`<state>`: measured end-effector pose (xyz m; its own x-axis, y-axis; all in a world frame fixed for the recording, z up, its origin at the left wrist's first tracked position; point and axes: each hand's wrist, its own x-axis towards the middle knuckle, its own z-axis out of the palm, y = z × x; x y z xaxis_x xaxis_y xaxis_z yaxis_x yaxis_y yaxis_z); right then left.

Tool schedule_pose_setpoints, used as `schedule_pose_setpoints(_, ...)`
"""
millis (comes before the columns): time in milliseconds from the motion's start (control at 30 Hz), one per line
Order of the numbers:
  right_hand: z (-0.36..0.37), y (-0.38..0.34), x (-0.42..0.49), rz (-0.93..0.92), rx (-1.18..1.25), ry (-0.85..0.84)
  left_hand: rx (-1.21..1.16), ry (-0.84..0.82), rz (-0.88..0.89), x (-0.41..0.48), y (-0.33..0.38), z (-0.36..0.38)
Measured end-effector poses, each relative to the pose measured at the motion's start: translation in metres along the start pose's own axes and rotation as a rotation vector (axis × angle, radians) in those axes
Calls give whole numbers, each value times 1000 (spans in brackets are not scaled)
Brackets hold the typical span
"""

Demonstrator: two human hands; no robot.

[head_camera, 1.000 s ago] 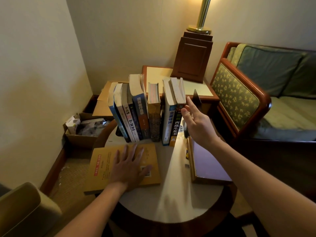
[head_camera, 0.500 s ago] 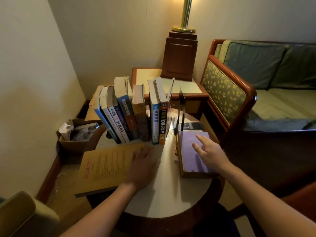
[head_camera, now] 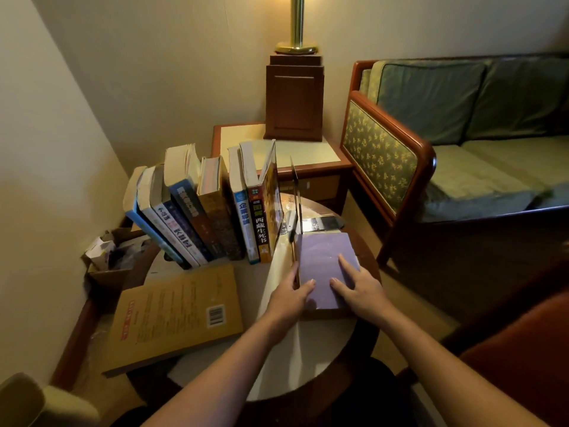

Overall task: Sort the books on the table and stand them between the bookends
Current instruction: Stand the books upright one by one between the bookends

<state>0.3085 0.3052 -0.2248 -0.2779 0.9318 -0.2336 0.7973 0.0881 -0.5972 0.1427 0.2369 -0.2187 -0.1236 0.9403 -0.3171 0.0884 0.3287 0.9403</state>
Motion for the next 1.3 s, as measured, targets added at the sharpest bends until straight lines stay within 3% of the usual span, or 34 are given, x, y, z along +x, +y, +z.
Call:
schedule_pose_setpoints(167, 4, -3, -3, 5, 45, 16, 20, 12, -47, 7, 1, 2)
schedule_pose_setpoints(533, -5, -2, -11, 62, 248, -11, -214, 20, -86, 7, 3, 6)
schedule_pose_setpoints(833, -11, -9, -29, 24, 382, 63, -207, 9, -96, -7, 11, 10)
schedule_pose_setpoints(967, -11, -16, -38, -1, 553, 27, -264, 30, -66, -13, 13, 4)
schedule_pose_setpoints(1167, -6, -28, -49, 66, 627, 8, -158, -19, 30, -24, 19, -13)
schedule_pose_setpoints(1300, -12, -32, -52, 27, 873, -13, -204, -42, 41, -36, 25, -28)
